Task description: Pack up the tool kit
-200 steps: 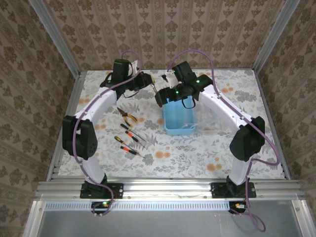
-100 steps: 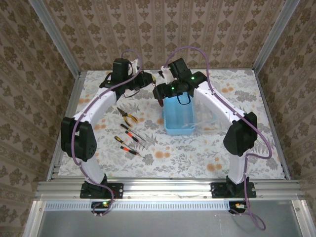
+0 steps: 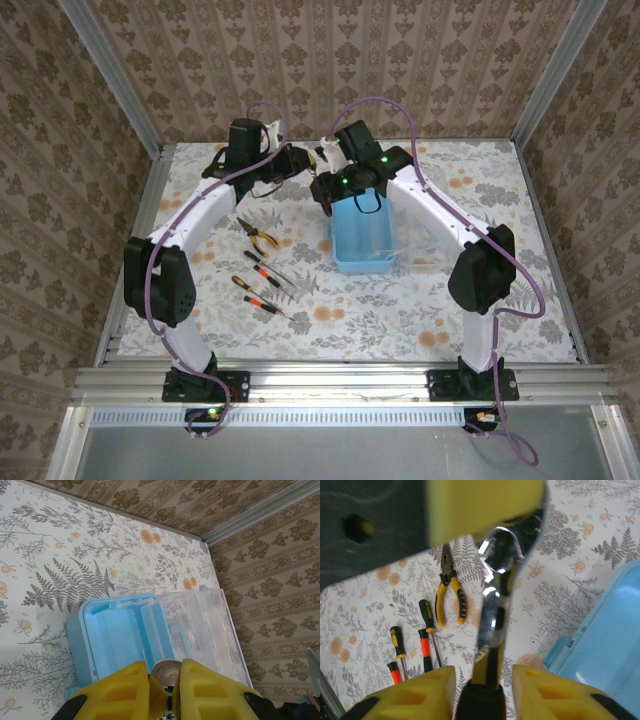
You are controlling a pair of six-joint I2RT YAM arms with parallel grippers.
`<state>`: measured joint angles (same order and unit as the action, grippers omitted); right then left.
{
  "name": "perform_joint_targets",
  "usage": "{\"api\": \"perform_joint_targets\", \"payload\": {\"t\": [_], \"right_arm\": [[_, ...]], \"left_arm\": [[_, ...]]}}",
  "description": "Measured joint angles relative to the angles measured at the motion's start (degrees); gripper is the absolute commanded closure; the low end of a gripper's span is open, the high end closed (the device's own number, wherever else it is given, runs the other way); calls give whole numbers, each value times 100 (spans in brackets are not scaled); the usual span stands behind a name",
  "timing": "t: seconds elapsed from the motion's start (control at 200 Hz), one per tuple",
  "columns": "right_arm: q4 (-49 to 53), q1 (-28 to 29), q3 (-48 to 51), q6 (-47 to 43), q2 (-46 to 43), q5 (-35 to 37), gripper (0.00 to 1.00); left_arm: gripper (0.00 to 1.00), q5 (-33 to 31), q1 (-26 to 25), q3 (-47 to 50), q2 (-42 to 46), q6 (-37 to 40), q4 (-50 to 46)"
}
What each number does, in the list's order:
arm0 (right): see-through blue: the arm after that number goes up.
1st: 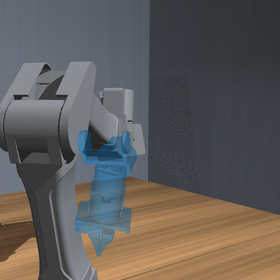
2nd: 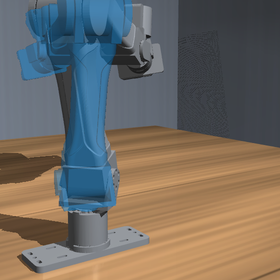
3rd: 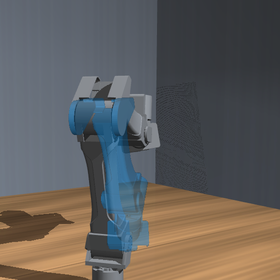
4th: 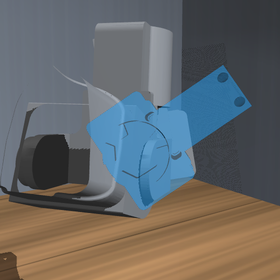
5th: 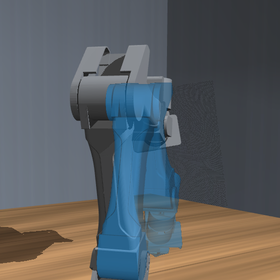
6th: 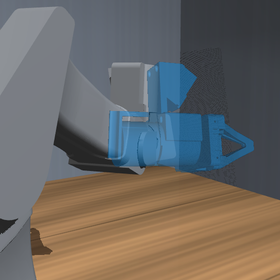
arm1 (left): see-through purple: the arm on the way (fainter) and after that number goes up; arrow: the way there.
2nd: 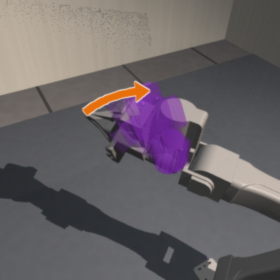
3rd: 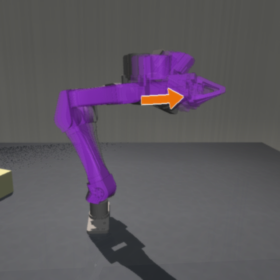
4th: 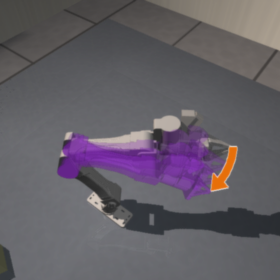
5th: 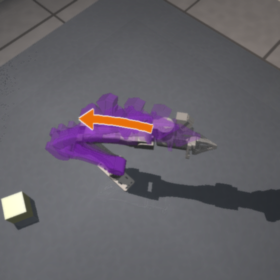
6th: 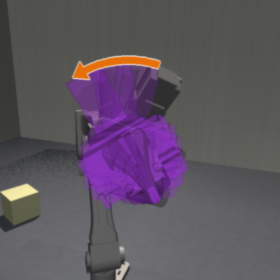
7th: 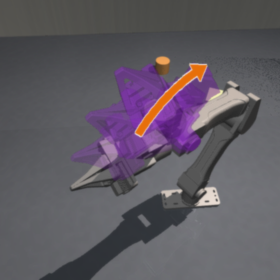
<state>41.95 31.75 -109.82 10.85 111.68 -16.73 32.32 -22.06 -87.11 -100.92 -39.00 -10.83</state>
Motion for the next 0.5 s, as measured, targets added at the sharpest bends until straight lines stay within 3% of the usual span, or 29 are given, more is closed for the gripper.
{"api": "perform_joint_targets", "payload": {"t": [0.21, 0.295, 0.405, 0.5], "right_arm": [[17, -2, -20, 70, 4, -4, 93], [42, 4, -28, 70, 4, -2, 100], [111, 2, -35, 22, 4, 17, 100], [221, -17, -31, -11, 4, 87, 100]], "left_arm": [[100, -17, -4, -13, 2, 48, -61], [76, -98, -2, -74, 2, 177, -221], [40, -339, 9, -125, 20, 479, -483], [23, -610, 142, -81, 109, 721, -721]]}}
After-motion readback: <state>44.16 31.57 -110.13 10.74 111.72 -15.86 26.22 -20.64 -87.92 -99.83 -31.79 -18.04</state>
